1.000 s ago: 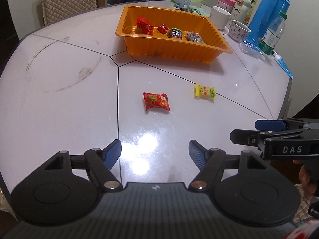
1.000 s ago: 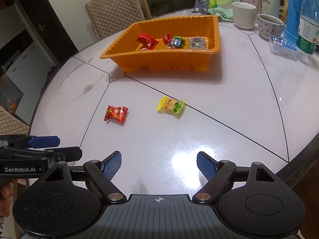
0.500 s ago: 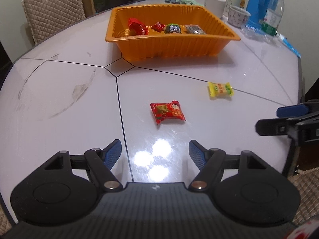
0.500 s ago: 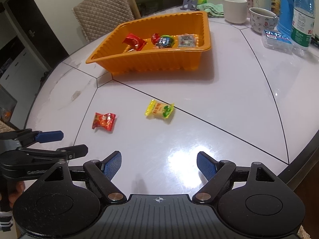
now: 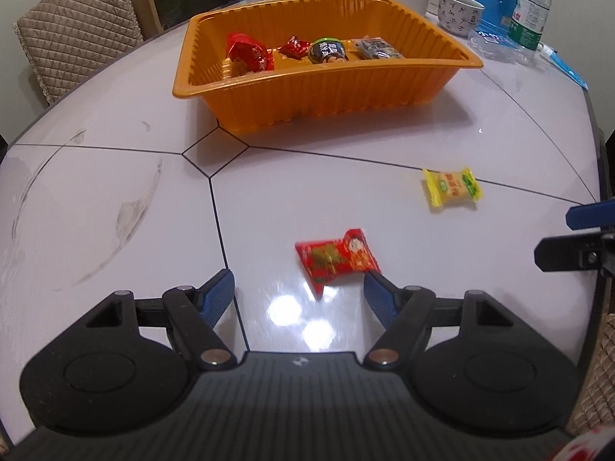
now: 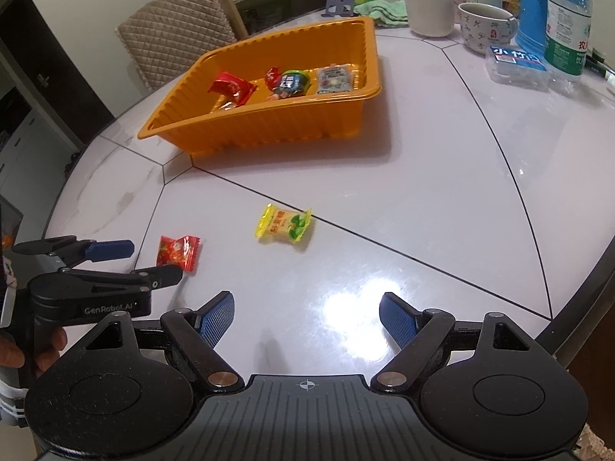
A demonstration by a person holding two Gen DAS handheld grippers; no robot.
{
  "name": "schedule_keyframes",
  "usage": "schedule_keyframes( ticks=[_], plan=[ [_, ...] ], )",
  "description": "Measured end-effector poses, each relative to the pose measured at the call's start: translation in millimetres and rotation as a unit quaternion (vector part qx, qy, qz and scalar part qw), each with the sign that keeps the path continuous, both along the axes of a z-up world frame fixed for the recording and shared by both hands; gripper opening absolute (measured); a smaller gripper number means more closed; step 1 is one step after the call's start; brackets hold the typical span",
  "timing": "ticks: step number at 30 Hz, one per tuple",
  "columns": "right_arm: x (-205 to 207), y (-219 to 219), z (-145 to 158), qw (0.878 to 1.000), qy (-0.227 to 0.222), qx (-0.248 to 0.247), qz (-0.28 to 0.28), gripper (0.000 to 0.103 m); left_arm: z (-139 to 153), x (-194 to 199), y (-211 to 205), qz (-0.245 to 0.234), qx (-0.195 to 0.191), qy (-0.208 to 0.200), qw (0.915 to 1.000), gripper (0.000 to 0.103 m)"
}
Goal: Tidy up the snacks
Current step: 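Grasp the red candy packet with the left gripper, then grasp the yellow candy with the right gripper while the left holds the red packet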
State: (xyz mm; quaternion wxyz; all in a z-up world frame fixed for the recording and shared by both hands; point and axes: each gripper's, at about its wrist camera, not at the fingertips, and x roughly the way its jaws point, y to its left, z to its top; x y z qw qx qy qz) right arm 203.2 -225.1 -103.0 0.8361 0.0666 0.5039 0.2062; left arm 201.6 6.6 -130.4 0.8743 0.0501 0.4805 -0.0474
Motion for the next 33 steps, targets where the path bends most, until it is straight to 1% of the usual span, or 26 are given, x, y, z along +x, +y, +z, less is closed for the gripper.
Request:
schedule_keyframes(
  ticks=[2, 7, 11, 15, 18, 20, 21, 23, 24, 30, 33],
  plan=[
    [3, 0, -1, 1.000, 0.002, 0.001, -0.003, 0.082, -1, 6, 0, 0.003, 0.000, 0.002, 1.0000, 0.071],
    [9, 1, -2, 1.000, 0.003, 0.000, -0.006, 0.082, 0, 15, 4, 0.003, -0.015, 0.002, 0.9999, 0.070],
    [12, 1, -4, 1.000, 0.006, 0.000, -0.008, 0.082, 1, 13, 1, -0.006, -0.025, 0.005, 0.9997, 0.060],
    [16, 2, -5, 1.000, 0.008, -0.001, -0.009, 0.082, -1, 12, 1, -0.003, -0.031, 0.004, 0.9995, 0.057],
    [17, 2, -6, 1.000, 0.007, -0.002, -0.008, 0.082, -1, 11, -1, -0.006, -0.024, -0.002, 0.9997, 0.050],
    [18, 3, -6, 1.000, 0.007, -0.003, -0.006, 0.082, 0, 11, -1, -0.009, -0.028, -0.002, 0.9996, 0.038],
    [18, 3, -6, 1.000, 0.006, -0.004, -0.005, 0.082, 1, 11, 0, -0.009, -0.029, -0.001, 0.9995, 0.034],
    [19, 3, -7, 1.000, 0.006, -0.004, -0.004, 0.082, 1, 11, 0, -0.009, -0.032, 0.000, 0.9994, 0.022],
    [20, 4, -7, 1.000, 0.006, -0.004, -0.003, 0.082, 2, 10, 1, -0.008, -0.036, 0.001, 0.9993, 0.020],
    [23, 5, -8, 1.000, -0.003, -0.006, 0.004, 0.082, 3, 6, 2, 0.004, -0.041, 0.004, 0.9991, 0.020],
    [24, 10, -9, 0.999, -0.028, -0.018, 0.034, 0.082, 3, 5, 7, 0.017, -0.043, 0.009, 0.9989, 0.020]
  ],
)
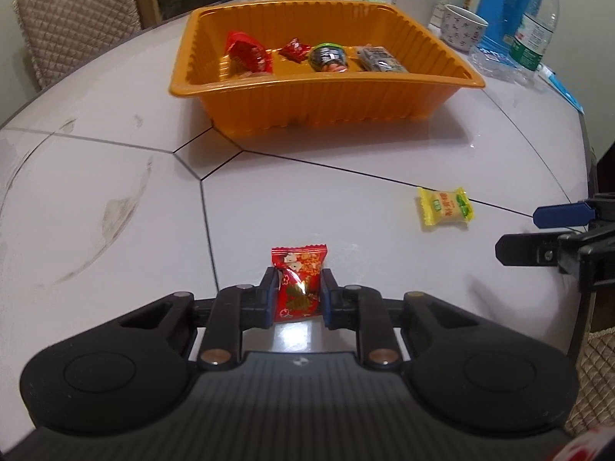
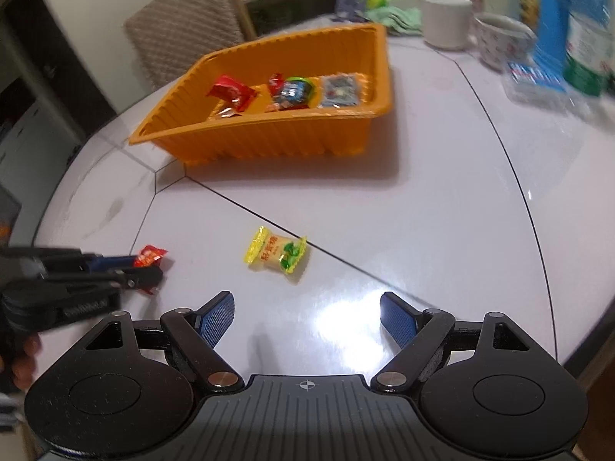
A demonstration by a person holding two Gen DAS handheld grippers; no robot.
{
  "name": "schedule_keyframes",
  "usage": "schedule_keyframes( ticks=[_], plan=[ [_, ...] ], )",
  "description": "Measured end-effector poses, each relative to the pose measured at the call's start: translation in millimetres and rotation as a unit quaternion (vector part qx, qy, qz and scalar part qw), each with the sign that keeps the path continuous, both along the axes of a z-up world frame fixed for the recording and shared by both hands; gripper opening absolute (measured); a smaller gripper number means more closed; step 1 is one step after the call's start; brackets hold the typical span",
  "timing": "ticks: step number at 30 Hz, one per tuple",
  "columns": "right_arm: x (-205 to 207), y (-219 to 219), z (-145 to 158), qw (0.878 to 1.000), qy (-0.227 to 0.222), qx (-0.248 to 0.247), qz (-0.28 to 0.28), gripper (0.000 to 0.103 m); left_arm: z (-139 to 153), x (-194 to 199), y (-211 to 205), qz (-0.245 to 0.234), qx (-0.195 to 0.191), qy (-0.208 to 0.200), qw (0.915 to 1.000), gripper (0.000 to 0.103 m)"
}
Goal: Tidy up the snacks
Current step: 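Grasp the yellow candy with the right gripper while the left holds the red packet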
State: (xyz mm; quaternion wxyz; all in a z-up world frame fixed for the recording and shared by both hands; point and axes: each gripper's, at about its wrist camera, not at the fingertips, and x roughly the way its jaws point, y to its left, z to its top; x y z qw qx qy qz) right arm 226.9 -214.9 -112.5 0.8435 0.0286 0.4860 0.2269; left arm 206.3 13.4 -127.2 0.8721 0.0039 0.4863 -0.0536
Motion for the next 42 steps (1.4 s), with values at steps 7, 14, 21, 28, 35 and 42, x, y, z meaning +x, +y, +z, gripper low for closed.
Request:
schedule_keyframes(
  ticks=[7, 14, 21, 28, 35, 42],
  plan=[
    [7, 15, -9, 0.991, -0.072, -0.039, 0.105, 0.082, 4, -5, 17, 0.030, 0.001, 0.000, 0.9995, 0.020],
    [24, 28, -17, 0.976, -0.095, -0.057, 0.186, 0.072, 6, -10, 29, 0.056, -0.006, 0.005, 0.9984, 0.020],
    [30, 43, -27, 0.956, -0.113, -0.093, 0.255, 0.054, 8, -13, 30, 0.063, -0.012, 0.006, 0.9979, 0.020],
    [32, 47, -29, 0.955, -0.104, -0.075, 0.268, 0.031, 9, -15, 31, 0.067, -0.015, 0.006, 0.9977, 0.020],
    [28, 50, -27, 0.965, -0.093, -0.068, 0.235, 0.023, 10, -16, 30, 0.066, -0.016, 0.004, 0.9977, 0.020],
    [25, 50, -25, 0.974, -0.088, -0.067, 0.199, 0.022, 14, -17, 29, 0.064, -0.015, 0.002, 0.9978, 0.020]
  ],
)
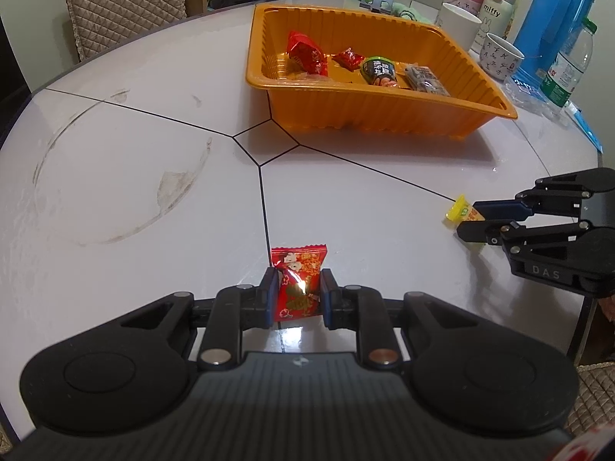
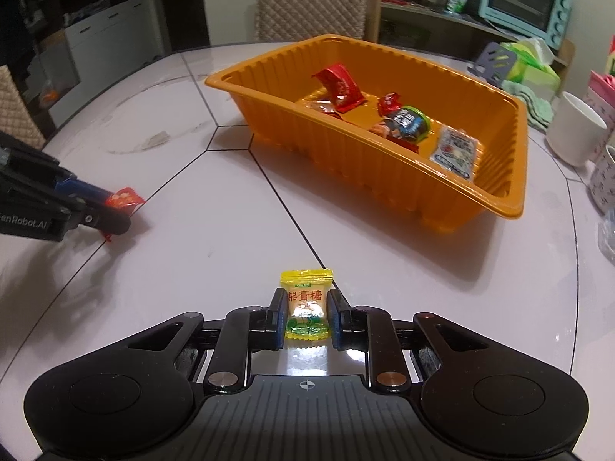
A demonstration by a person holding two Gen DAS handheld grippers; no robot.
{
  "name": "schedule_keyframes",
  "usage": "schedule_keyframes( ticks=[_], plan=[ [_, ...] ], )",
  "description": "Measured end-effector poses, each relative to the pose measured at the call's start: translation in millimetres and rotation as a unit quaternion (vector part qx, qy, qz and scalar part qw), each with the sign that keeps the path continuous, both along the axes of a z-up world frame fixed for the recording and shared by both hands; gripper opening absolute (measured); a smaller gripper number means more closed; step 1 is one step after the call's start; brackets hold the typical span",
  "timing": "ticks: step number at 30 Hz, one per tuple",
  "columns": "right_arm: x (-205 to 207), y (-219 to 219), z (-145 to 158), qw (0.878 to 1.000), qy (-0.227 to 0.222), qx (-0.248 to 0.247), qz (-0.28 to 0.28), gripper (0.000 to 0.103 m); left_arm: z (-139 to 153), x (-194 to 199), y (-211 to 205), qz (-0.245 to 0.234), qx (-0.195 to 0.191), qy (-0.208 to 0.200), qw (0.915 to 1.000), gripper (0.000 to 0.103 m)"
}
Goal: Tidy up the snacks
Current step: 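Grasp the yellow candy with the right gripper while the left holds the red packet, then carry both candies over the orange tray and open both grippers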
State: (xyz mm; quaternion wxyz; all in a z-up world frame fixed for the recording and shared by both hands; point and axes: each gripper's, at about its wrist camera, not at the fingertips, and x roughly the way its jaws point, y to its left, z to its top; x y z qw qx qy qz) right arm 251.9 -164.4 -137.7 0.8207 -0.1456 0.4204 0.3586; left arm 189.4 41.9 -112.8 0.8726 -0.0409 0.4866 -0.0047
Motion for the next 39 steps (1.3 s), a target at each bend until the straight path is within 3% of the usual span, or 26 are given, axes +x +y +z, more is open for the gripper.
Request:
schedule_keyframes(
  ticks=[12, 23, 30, 39],
  plan=[
    [-1, -7, 4, 0.998, 0.040, 0.028, -0.030, 0.021, 15, 1, 1, 0.005, -0.002, -0.011, 0.9999, 0.020],
    [3, -36, 51, 0.992, 0.042, 0.101, -0.068, 0.021, 58, 14, 1, -0.003, -0.001, -0.057, 0.9984, 0.020],
    [29, -51, 82, 0.983, 0.025, 0.154, -0.098, 0.021, 80, 41, 0, -0.008, 0.008, -0.089, 0.9959, 0.020],
    [89, -55, 93, 0.974, 0.014, 0.175, -0.140, 0.021, 93, 100, -9, -0.017, 0.011, -0.109, 0.9939, 0.020]
  ],
)
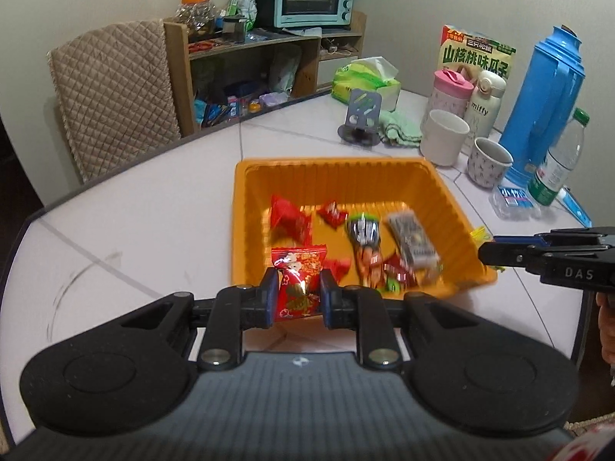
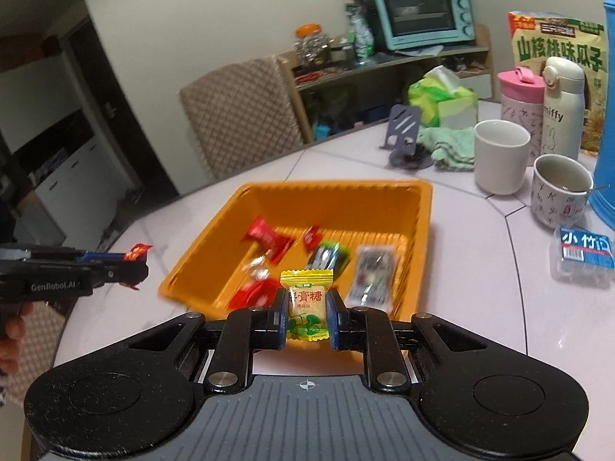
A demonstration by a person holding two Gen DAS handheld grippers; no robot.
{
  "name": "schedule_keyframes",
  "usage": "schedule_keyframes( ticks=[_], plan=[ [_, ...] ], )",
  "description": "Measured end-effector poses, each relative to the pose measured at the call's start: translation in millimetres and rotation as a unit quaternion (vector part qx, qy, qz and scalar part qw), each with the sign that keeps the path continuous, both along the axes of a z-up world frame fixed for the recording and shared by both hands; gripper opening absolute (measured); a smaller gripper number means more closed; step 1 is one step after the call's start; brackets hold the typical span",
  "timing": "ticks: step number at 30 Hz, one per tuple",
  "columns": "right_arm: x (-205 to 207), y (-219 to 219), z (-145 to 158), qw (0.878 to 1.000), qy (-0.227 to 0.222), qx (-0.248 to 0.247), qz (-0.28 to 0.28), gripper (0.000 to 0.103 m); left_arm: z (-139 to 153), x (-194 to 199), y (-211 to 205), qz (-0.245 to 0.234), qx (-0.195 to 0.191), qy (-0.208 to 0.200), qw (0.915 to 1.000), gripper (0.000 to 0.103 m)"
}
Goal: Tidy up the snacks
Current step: 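Carry both candies over the orange tray and open both grippers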
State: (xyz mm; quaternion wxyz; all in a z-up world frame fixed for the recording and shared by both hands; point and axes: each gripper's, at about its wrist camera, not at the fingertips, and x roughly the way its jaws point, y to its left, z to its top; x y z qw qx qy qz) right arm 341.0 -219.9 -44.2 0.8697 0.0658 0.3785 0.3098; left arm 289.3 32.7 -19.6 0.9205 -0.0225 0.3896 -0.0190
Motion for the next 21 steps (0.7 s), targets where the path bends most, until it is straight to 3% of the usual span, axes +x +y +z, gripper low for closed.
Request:
schedule_keyframes(
  ticks=[11, 21],
  plan=[
    [53, 16, -12, 1.000, 0.000, -0.012, -0.024, 0.021, -14, 79, -12, -0.008, -0.021, 0.019, 0.9996, 0.020],
    [83, 30, -25, 0.999, 0.009, -0.021, -0.030, 0.021, -35, 121, -23, -0.022, -0.018, 0.034, 0.9990, 0.020]
  ],
)
